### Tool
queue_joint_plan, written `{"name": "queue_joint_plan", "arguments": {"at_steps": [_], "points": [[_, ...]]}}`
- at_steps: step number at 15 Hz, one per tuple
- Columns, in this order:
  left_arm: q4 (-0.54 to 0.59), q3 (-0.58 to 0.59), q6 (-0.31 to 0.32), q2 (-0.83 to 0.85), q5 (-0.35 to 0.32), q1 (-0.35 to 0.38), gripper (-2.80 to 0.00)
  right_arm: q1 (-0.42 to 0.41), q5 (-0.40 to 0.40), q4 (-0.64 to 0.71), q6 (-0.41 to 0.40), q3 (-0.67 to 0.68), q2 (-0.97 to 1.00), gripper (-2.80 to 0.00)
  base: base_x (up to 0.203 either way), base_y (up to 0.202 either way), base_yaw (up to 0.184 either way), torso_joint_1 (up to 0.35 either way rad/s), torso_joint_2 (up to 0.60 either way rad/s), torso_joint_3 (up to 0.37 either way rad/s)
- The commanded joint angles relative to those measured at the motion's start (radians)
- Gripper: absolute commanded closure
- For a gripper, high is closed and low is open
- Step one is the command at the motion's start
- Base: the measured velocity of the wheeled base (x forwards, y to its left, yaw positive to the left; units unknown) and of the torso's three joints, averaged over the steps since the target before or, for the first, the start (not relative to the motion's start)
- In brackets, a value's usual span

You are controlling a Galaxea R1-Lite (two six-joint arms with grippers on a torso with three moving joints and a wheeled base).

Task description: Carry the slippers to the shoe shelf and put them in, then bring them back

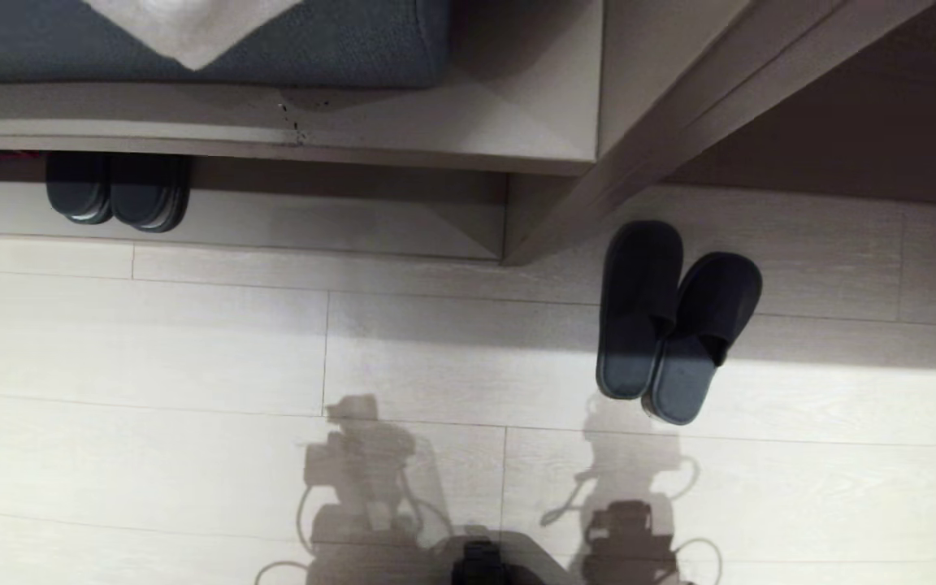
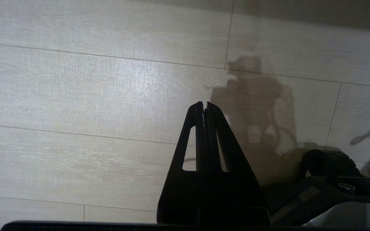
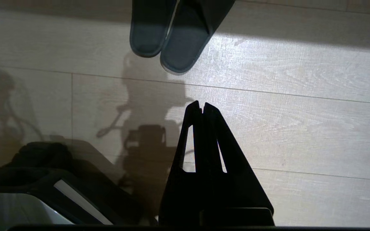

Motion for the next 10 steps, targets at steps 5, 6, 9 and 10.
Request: {"name": "queue_joint_plan", "arguments": {"at_steps": [5,6,9,10], "points": [[-0.001,0.000,-0.001,0.000,0.000,0.000,0.00,0.000,0.000,-0.001,0.000,0.000,0.002,0.00,0.000,0.000,0.000,0.002,0.00,0.203],[-0.001,0.000,-0.001,0.000,0.000,0.000,0.00,0.000,0.000,-0.001,0.000,0.000,0.002,0.00,0.000,0.000,0.000,0.002,0.00,0.207],[-0.001,0.000,-0.001,0.000,0.000,0.000,0.00,0.000,0.000,-0.001,0.001,0.000,0.002,0.00,0.000,0.000,0.000,0.001,0.00,0.202],[-0.001,0.000,-0.001,0.000,0.000,0.000,0.00,0.000,0.000,-0.001,0.002,0.000,0.002,0.00,0.000,0.000,0.000,0.004,0.00,0.203]]}}
